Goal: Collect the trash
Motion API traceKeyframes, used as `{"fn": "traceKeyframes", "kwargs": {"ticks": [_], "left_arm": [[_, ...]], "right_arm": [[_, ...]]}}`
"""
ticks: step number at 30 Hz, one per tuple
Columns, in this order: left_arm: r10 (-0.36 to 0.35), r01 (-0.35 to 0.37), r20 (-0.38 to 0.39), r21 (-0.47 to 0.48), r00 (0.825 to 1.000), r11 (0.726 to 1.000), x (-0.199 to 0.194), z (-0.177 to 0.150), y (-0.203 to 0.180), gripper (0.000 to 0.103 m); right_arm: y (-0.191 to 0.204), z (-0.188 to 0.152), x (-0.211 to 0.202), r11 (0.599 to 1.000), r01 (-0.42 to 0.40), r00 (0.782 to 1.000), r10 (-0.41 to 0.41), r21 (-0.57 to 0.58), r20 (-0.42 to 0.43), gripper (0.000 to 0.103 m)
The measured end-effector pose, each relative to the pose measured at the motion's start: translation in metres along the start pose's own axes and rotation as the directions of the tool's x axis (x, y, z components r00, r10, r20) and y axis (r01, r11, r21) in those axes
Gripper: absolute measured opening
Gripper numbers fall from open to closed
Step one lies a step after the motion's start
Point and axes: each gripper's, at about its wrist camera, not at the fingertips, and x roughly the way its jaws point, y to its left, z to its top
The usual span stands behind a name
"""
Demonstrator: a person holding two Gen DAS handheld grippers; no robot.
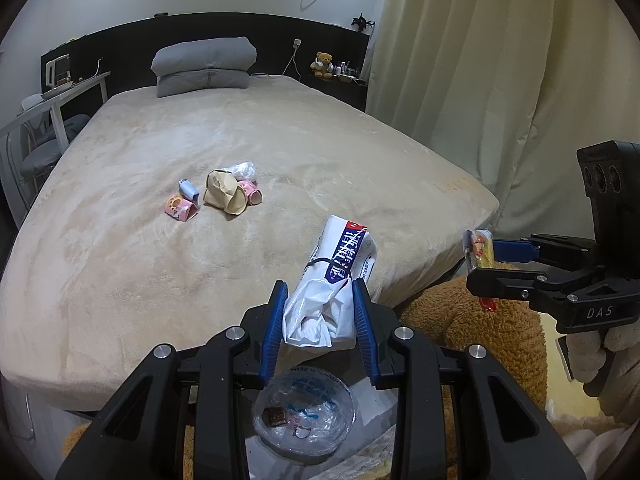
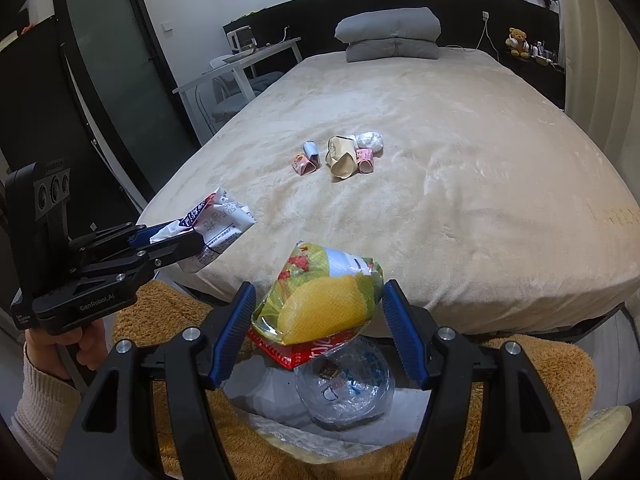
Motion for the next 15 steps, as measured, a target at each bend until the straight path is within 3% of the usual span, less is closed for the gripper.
{"fn": "traceKeyframes", "kwargs": {"ticks": [7,15], "left_arm": [[-0.012,0.012,-0.026,-0.005,1.0,1.0,0.007,-0.012,-0.006,0.032],[-0.031,0.028,-0.086,-0.038,0.996,0.999,0.031,-0.029,-0.001,0.032]], "right_arm": [[0.001,-0.011,0.001,1.0,0.0,1.0,0.0,0.003,-0.015,0.065],[-0.004,-0.023,0.029,1.0,-0.004,0.996,0.005,0.013,-0.087,0.065]]}}
